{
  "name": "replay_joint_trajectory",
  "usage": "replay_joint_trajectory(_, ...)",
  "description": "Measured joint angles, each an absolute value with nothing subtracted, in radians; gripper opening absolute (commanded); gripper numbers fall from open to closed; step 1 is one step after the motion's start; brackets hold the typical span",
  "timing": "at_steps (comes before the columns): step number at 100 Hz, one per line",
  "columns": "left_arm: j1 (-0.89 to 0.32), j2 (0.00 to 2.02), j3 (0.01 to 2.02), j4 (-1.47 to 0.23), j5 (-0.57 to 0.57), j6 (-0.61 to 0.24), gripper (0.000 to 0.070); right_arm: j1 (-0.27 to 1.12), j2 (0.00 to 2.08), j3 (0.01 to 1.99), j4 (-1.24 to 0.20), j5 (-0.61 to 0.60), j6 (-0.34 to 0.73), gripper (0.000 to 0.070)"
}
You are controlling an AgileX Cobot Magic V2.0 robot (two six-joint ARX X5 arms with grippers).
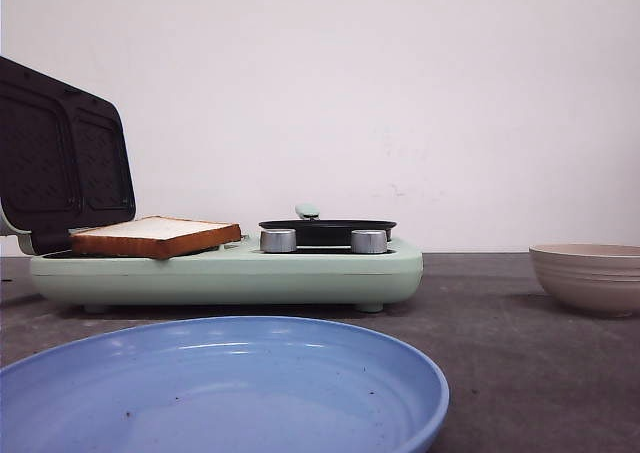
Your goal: Make breakfast with bread and shrimp
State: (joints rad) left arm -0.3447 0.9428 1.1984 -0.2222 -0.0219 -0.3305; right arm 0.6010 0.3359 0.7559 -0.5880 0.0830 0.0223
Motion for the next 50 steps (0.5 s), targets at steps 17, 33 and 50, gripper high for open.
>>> replay_joint_trajectory(17,-0.097,1.024,1.392,-0.401,0.015,-0.293,0.0012,0.601,0.336,0.756,-0.585,0.083,0.017,0.0003)
replay_joint_trajectory(33,0.139,1.129,1.464,-0.501,0.096,-0.275,0.0012,0.601,0.336,0.756,-0.583,0.083,0.000,0.0003)
replay_joint_trajectory(50,0.309,1.279,1.490,-0.631,0.278,-0.295,0.0018,0.601,0.336,0.756,-0.583,0.083,-0.004,0.0003)
